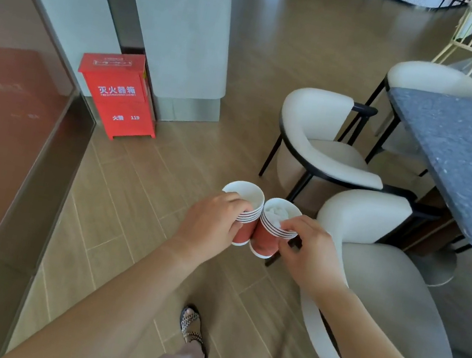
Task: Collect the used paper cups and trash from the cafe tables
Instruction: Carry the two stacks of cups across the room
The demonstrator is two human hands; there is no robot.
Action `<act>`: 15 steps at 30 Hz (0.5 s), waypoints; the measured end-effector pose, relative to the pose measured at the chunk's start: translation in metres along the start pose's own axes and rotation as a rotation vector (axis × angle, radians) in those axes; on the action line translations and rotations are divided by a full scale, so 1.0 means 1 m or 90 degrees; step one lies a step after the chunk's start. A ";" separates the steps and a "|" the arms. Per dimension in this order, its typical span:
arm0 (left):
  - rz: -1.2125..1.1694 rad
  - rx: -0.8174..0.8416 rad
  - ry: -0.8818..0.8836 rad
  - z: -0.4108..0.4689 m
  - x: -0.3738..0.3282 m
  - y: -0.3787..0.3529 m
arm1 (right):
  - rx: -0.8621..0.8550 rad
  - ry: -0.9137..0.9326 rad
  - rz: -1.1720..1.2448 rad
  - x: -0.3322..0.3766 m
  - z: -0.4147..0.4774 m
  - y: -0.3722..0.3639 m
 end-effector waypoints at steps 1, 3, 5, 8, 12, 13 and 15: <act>0.003 0.005 -0.003 0.014 0.017 0.000 | -0.004 0.002 -0.008 0.005 0.019 -0.006; 0.002 0.013 -0.005 0.041 0.049 0.003 | -0.005 -0.003 -0.017 0.015 0.055 -0.017; 0.001 0.009 -0.011 0.070 0.078 0.006 | -0.005 -0.014 -0.016 0.024 0.092 -0.025; 0.004 0.010 -0.032 0.113 0.115 0.008 | 0.002 -0.017 -0.017 0.032 0.145 -0.038; -0.009 0.008 -0.036 0.157 0.155 0.008 | -0.001 -0.024 -0.017 0.037 0.199 -0.045; -0.017 0.007 -0.038 0.167 0.162 0.007 | -0.005 -0.023 -0.018 0.038 0.210 -0.045; -0.035 0.002 -0.046 0.188 0.176 0.006 | -0.013 -0.023 -0.019 0.039 0.232 -0.044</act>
Point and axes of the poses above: each hand's wrist, its own z-axis towards the middle knuckle, its own y-axis out of the back of the hand, x = y × z, the point moved 7 cm from there along z, towards the middle knuckle, and after that the axes turned 14 degrees about -y, right-handed, at the moved point
